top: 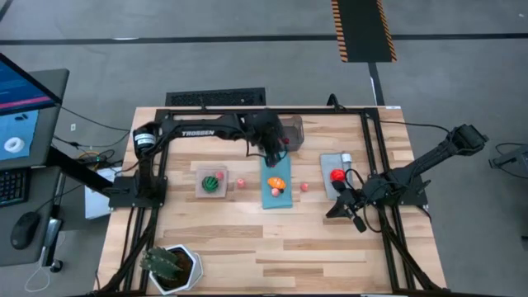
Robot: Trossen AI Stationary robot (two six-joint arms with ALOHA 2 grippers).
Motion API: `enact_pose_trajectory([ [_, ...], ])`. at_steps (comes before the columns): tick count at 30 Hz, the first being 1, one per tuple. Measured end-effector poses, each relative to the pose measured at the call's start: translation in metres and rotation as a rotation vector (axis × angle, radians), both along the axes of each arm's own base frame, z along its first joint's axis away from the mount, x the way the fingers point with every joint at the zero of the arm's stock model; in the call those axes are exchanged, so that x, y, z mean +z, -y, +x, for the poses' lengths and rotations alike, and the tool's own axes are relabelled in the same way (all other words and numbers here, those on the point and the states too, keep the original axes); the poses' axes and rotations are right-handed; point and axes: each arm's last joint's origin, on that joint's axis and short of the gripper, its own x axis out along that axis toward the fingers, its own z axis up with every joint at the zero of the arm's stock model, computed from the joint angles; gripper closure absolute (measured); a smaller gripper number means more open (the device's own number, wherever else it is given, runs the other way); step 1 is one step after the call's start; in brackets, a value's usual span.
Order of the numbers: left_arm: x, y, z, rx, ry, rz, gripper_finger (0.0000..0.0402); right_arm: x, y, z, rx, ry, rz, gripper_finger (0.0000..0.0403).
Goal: Pick and placing Produce into tupperware
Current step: Put the red cherry into the gray bin
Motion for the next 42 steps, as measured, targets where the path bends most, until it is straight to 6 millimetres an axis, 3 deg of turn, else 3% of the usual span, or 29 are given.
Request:
enact_pose_trajectory([
  [10, -0.006, 0.031, 0.009, 0.015, -0.050, 0.063, 0.0319, 0.000, 0.000, 0.000, 0.000, 0.000, 0.000, 0.0353],
  [16, -0.029, 0.028, 0.009, 0.015, -0.159, 0.052, 0.0319, 0.000, 0.000, 0.000, 0.000, 0.004, 0.002, 0.0353],
  [27, -0.063, 0.021, 0.020, 0.028, -0.208, 0.049, 0.0319, -0.001, 0.000, 0.000, 0.000, -0.006, -0.002, 0.0353],
  [34, -0.065, 0.020, 0.020, 0.030, -0.211, 0.039, 0.0319, -0.001, 0.000, 0.000, 0.000, -0.009, -0.004, 0.0353],
  [42, -0.083, 0.018, 0.025, 0.024, -0.223, 0.035, 0.0319, -0.001, 0.000, 0.000, 0.000, -0.009, -0.004, 0.0353],
])
